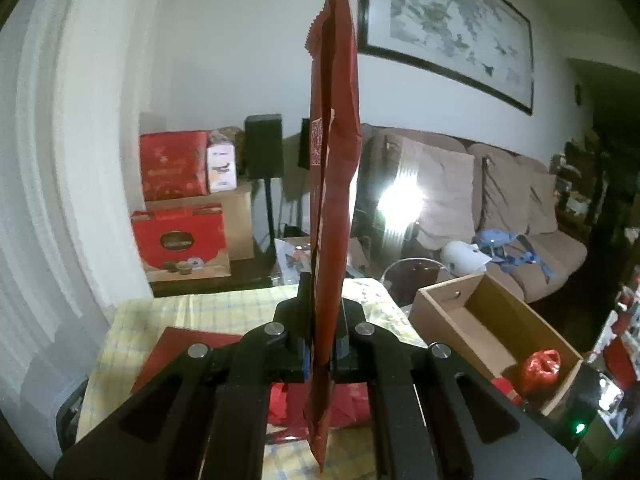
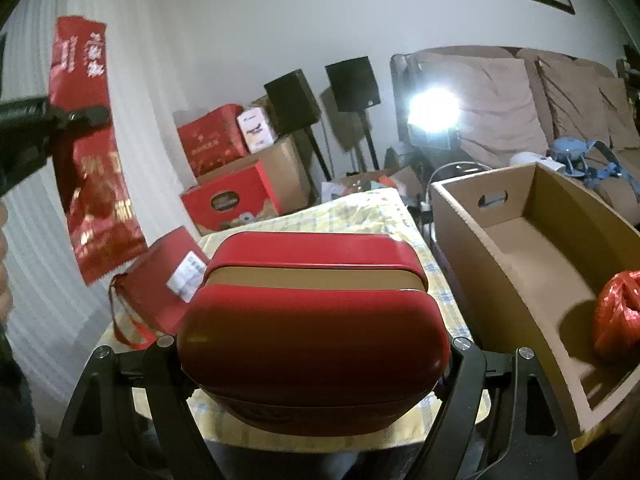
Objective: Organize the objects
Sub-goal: 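Hold the red tea packet upright in the left gripper while the right gripper holds the tin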
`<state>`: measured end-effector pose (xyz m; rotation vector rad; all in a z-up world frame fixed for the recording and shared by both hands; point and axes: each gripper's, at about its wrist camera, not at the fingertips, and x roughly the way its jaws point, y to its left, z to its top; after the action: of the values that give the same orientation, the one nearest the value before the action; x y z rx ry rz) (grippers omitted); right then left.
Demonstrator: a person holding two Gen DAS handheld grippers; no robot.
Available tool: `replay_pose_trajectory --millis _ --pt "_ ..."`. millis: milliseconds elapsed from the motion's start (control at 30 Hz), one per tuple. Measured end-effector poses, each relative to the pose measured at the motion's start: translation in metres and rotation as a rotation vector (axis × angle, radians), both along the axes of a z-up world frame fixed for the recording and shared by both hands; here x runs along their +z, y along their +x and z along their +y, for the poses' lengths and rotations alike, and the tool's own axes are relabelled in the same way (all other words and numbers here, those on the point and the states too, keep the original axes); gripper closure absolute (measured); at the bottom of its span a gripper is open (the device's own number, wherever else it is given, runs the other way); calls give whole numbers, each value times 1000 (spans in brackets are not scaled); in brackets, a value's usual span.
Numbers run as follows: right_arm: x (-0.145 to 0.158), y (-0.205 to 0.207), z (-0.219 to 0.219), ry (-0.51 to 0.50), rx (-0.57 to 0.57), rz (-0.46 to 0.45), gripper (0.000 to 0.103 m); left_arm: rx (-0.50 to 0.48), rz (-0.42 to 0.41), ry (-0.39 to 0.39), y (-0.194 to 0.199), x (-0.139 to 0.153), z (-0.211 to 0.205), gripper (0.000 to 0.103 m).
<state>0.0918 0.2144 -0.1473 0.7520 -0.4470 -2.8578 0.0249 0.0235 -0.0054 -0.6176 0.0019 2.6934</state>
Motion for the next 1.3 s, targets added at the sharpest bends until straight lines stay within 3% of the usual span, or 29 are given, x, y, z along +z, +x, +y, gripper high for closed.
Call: replay_pose_trajectory --millis 200,433,633,900,1033,1133,1300 --pt "20 15 -1 102 31 54 20 78 27 41 14 -9 -23 98" --pt "33 7 7 173 85 98 20 133 23 15 18 -22 -40 98" --pt "39 3 19 125 166 181 20 163 22 4 22 -26 -45 98" --pt "37 8 40 122 156 171 20 164 20 36 20 -29 -36 98" --pt "35 16 53 140 155 207 20 139 -47 59 15 -40 -21 98" --pt "29 10 60 161 118 166 20 140 -63 55 14 -45 -10 98" --pt "23 1 81 92 85 124 20 186 -95 43 4 -52 -2 98"
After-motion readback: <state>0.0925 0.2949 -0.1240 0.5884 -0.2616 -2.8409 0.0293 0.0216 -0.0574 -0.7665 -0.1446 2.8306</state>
